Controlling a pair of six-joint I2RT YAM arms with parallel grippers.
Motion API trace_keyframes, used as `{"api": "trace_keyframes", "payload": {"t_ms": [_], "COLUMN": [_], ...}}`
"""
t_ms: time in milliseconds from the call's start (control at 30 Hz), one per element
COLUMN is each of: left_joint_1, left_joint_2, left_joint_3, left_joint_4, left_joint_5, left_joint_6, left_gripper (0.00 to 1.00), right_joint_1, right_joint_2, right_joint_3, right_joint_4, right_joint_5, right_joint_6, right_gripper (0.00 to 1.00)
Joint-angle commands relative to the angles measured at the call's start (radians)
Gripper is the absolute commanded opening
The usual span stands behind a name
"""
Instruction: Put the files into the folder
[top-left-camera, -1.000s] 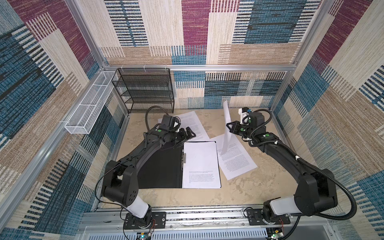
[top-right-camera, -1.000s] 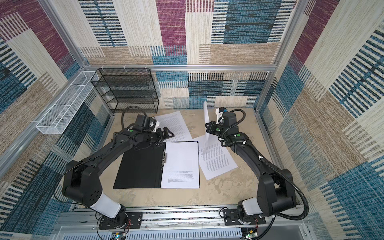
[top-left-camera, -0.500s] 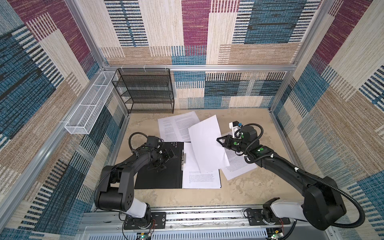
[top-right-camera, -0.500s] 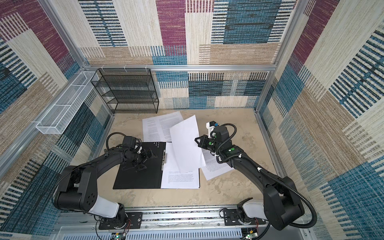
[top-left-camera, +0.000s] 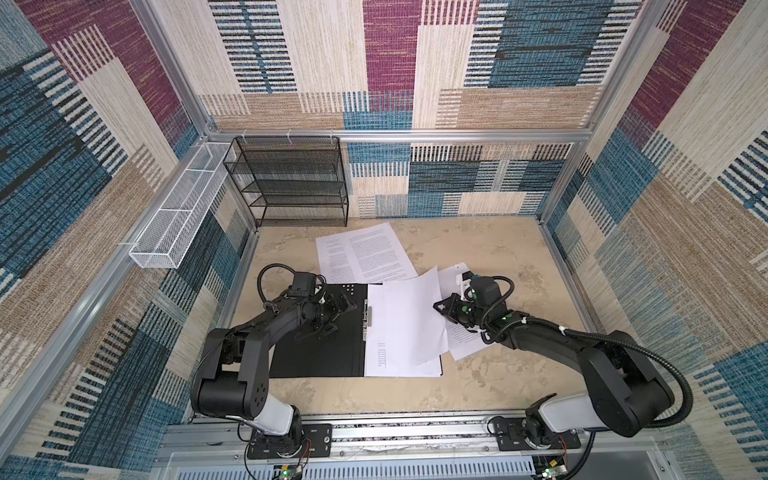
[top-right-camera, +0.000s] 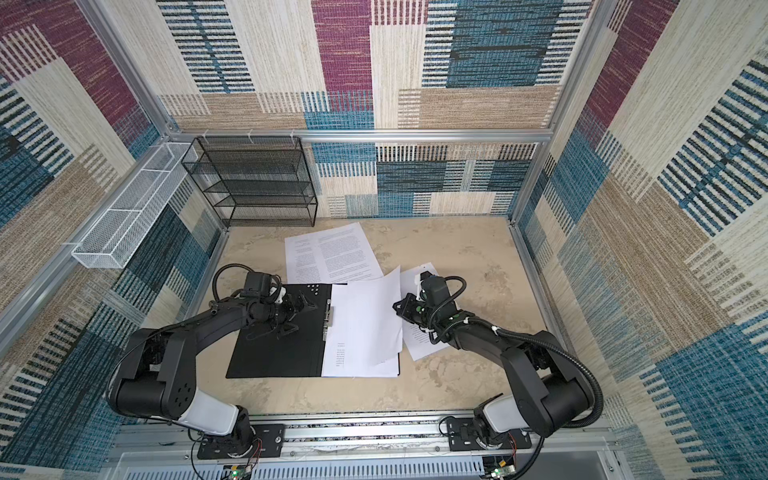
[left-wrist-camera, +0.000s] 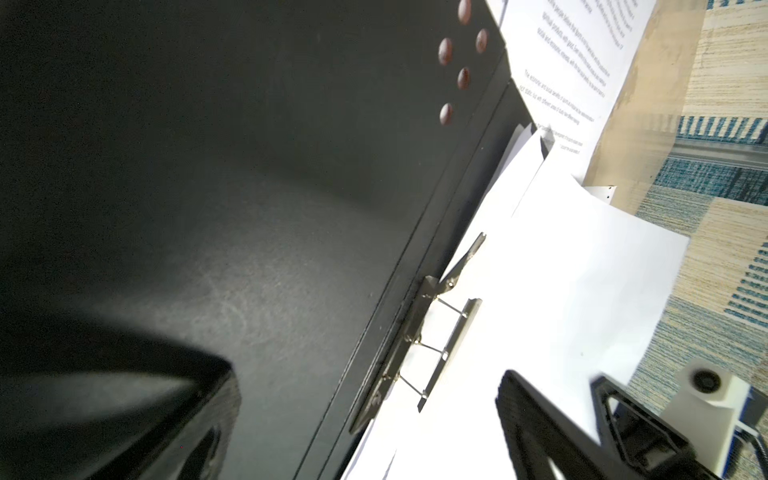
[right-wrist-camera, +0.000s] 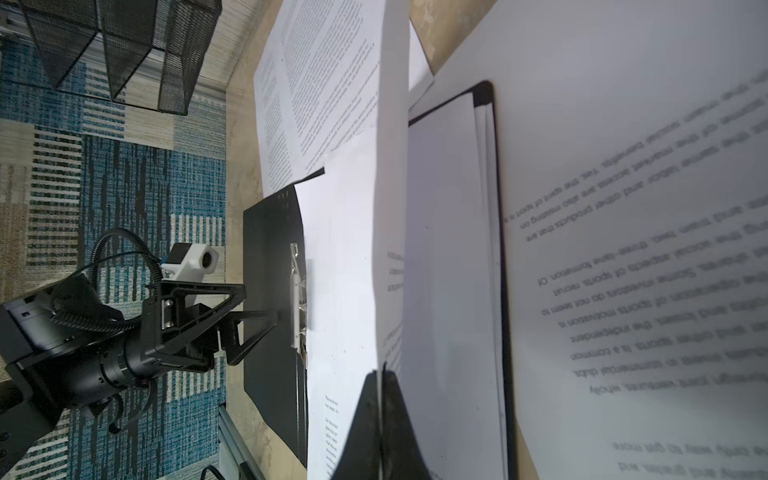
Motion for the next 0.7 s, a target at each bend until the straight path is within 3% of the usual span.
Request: {"api": "trace_keyframes", "payload": {"t_ms": [0,667], "left_joint_1": [0.002,0.017], "left_joint_2": [0.022,0.035], "left_joint_3": [-0.019,-0.049], "left_joint_4": [-0.093,-0.079], "left_joint_5": [-0.097,-0.091], "left_joint_6": [-0.015,-0.042], "left_gripper": [0.99,0.99], "right_joint_1": [0.023,0.101], "right_joint_2": [0.025,0.101], "right_joint_3": [-0.018,-0.051], "right_joint_4": [0.109,0.224], "right_joint_5": [0.023,0.097], "right_joint_6": [0.043,0.13], "right_gripper": [0.0,0.0]}}
